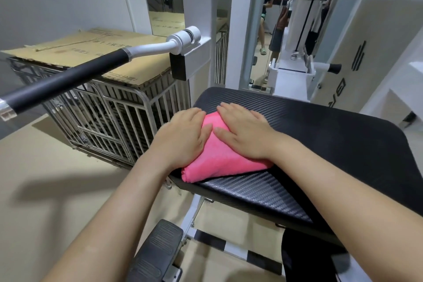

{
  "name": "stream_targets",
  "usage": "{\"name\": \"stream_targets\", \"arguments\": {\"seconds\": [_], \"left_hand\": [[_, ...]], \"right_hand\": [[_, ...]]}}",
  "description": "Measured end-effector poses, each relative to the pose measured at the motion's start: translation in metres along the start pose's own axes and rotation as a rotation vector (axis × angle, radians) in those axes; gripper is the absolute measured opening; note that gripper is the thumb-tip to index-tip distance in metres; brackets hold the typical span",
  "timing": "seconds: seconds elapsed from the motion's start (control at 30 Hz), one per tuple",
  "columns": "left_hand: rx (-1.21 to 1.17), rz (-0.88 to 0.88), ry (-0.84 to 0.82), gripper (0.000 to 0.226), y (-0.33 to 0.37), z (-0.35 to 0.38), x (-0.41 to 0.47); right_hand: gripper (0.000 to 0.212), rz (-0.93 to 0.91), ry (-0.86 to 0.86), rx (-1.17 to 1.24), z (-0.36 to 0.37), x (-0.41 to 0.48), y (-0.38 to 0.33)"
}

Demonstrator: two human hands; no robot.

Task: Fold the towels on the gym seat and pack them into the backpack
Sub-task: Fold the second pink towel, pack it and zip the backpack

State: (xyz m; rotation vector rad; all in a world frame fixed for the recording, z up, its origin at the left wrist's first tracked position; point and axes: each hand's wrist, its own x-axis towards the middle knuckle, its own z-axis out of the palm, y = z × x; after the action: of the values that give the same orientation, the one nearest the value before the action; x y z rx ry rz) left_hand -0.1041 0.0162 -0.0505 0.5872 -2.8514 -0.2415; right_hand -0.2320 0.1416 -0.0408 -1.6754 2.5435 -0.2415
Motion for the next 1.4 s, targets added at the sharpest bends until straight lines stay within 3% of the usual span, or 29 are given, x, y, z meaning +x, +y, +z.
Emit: {"name": "stream_targets", "arguments": {"seconds": [0.07,0.17,0.23,0.27,0.4,0.47,0.57,0.63,0.7,0.77,0.8,0.87,0.93,0.97,1.03,1.07,1.13,1.2,1.27,1.33,1.4], "left_hand": [[0.107,-0.061,0.035,0.046,0.006,-0.009,0.000],[-0.050,-0.206,0.004,0.040,0.009,-0.018,0.008],[-0.136,-0.264,-0.030,0.039,0.009,-0.025,0.011],[-0.164,-0.273,-0.031,0.037,0.010,-0.027,0.011],[-0.328,-0.280,0.072,0.038,0.014,-0.026,0.005],[-0.566,-0.302,0.101,0.032,0.016,-0.025,-0.001],[-1.309,-0.410,0.067,0.033,0.022,-0.031,-0.008],[-1.629,-0.446,0.046,0.033,0.029,-0.037,-0.016],[-1.884,-0.391,0.050,0.031,0.032,-0.039,-0.028],[-2.036,-0.217,-0.010,0.039,0.034,-0.043,-0.046],[-1.962,-0.114,-0.074,0.047,0.036,-0.046,-0.055],[-1.486,0.031,-0.128,0.060,0.039,-0.048,-0.071],[-1.128,0.001,-0.049,0.061,0.051,-0.046,-0.085],[-1.135,-0.021,-0.031,0.060,0.060,-0.044,-0.092],[-1.457,-0.097,-0.191,0.050,0.082,-0.037,-0.108],[-1.602,-0.140,-0.254,0.041,0.095,-0.033,-0.116],[-1.588,-0.201,-0.184,0.025,0.112,-0.025,-0.120],[-1.365,-0.224,0.006,0.011,0.120,-0.017,-0.108],[-1.064,-0.207,0.135,0.010,0.127,-0.010,-0.088],[-0.768,-0.213,0.200,0.015,0.131,-0.003,-0.068],[-0.628,-0.248,0.171,0.029,0.130,0.001,-0.057]], "right_hand": [[0.061,0.010,0.100,0.039,0.001,-0.003,0.000],[0.058,0.010,0.339,-0.069,0.000,-0.015,-0.005],[0.056,-0.100,0.503,-0.163,-0.006,-0.025,-0.015],[0.062,-0.141,0.476,-0.175,-0.009,-0.031,-0.020],[0.118,-0.075,0.039,-0.196,0.001,-0.053,-0.035],[0.125,-0.057,0.073,-0.236,0.009,-0.058,-0.038],[0.113,-0.107,0.316,-0.171,0.017,-0.065,-0.046],[0.098,-0.154,0.461,-0.023,0.023,-0.072,-0.048],[0.075,-0.192,0.635,0.235,0.026,-0.082,-0.047],[0.050,-0.159,0.741,0.649,0.016,-0.097,-0.048],[0.043,-0.112,0.746,0.879,0.008,-0.105,-0.048],[0.033,0.002,0.687,1.254,-0.011,-0.122,-0.046],[0.020,0.065,0.564,1.485,-0.024,-0.142,-0.037],[0.018,0.095,0.478,1.578,-0.028,-0.152,-0.034],[0.017,0.135,0.352,1.648,-0.033,-0.169,-0.031],[0.015,0.161,0.352,1.583,-0.031,-0.176,-0.029],[0.029,0.286,0.433,1.332,-0.025,-0.183,-0.022],[0.050,0.468,0.580,0.967,-0.020,-0.187,-0.013],[0.057,0.547,0.702,0.543,-0.016,-0.191,-0.004],[0.053,0.596,0.708,0.253,-0.010,-0.196,0.001],[0.051,0.585,0.578,0.124,-0.002,-0.201,0.003]]}}
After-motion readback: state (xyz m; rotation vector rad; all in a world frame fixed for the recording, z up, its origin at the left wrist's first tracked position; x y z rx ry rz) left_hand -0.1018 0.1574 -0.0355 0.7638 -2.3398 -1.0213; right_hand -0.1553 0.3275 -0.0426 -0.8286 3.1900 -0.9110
